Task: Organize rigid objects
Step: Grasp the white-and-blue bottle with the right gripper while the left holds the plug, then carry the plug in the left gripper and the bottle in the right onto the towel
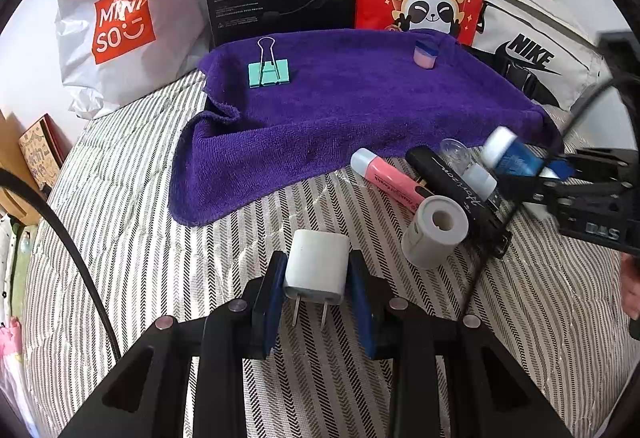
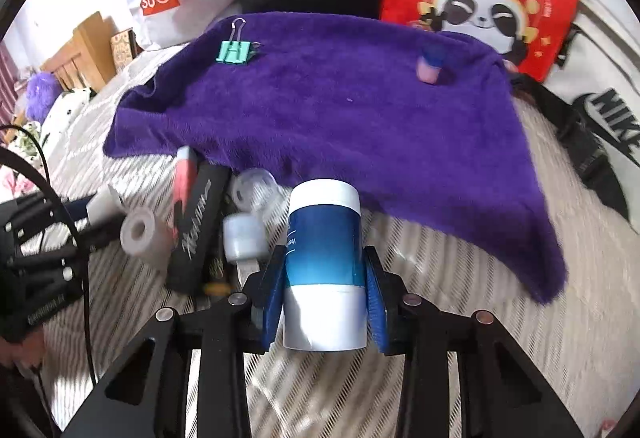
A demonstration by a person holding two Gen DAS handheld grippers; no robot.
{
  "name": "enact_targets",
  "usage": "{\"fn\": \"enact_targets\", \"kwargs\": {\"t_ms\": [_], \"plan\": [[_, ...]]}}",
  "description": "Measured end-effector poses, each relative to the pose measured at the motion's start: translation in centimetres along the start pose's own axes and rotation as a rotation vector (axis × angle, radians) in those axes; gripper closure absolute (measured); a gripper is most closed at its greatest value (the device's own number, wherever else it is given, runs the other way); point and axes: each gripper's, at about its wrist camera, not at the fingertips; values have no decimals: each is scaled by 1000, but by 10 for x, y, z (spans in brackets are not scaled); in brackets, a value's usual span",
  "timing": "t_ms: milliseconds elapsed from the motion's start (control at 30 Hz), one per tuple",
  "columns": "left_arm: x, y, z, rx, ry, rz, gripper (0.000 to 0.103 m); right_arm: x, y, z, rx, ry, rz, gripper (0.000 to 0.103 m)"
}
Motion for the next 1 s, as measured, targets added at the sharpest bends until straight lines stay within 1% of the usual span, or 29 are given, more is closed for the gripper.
{"fn": "enact_targets", "kwargs": {"t_ms": [133, 200, 267, 433, 533, 700, 767, 833, 1000], "plan": [[-2, 1, 0, -1, 1, 8, 73, -18, 20, -19, -7, -59, -34, 67], [-3, 1, 1, 0, -1, 12, 73, -21, 22, -27, -6, -74, -56, 67], [-3, 1, 2, 2, -2, 10, 73, -23, 19, -30, -1, -91, -56, 67], [-1, 1, 0, -13, 1, -1, 73, -22, 18, -34, -40, -116, -72, 66], [-3, 3, -4, -39, 1, 12, 73, -19, 18, -36, -67, -102, -87, 66], [-6, 4, -2, -40, -9, 25, 73, -16, 19, -40, -120, -103, -109, 64], [-5, 4, -3, -40, -6, 22, 73, -15, 18, -40, -133, -126, -117, 63], [-4, 4, -3, -40, 1, 16, 73, -14, 18, -40, -132, -121, -125, 63], [-4, 3, -3, -40, 5, 13, 73, -19, 19, -40, -138, -146, -93, 62]]}}
Point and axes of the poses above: each gripper's, at about its wrist camera, not at the fingertips, and y roughly against the way its jaws point, x to its left, z to its top, and after that the axes turned 3 degrees about -x, right-handed
